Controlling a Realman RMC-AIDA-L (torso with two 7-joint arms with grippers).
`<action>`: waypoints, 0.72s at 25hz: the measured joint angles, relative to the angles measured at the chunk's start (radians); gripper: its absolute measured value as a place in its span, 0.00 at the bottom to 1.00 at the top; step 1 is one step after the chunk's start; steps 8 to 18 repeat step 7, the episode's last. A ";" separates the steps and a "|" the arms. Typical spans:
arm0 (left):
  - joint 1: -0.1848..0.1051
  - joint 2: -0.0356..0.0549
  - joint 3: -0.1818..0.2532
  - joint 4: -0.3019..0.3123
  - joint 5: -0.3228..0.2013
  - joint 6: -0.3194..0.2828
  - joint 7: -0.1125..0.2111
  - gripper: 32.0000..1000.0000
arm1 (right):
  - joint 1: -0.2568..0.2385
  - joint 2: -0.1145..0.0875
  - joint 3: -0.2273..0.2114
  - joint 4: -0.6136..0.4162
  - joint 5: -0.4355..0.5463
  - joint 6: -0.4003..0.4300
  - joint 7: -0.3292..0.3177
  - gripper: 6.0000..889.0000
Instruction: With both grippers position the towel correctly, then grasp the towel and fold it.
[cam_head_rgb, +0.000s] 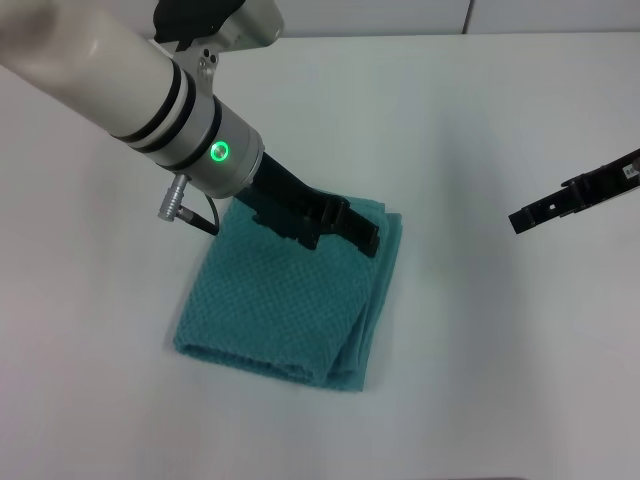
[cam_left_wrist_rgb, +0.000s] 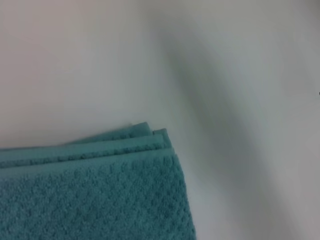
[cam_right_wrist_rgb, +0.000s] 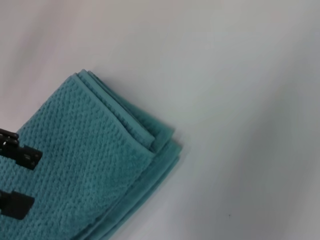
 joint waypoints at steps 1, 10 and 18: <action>0.000 0.0000 0.000 0.000 0.000 0.000 0.000 0.86 | 0.000 0.000 0.000 0.000 0.000 0.000 0.000 0.96; 0.000 0.0000 0.000 0.000 0.000 0.002 0.000 0.86 | 0.000 0.000 0.000 -0.001 0.000 -0.001 0.000 0.96; 0.000 0.0000 0.000 0.000 0.000 0.002 0.000 0.86 | 0.000 0.000 0.000 -0.001 0.000 -0.001 0.000 0.96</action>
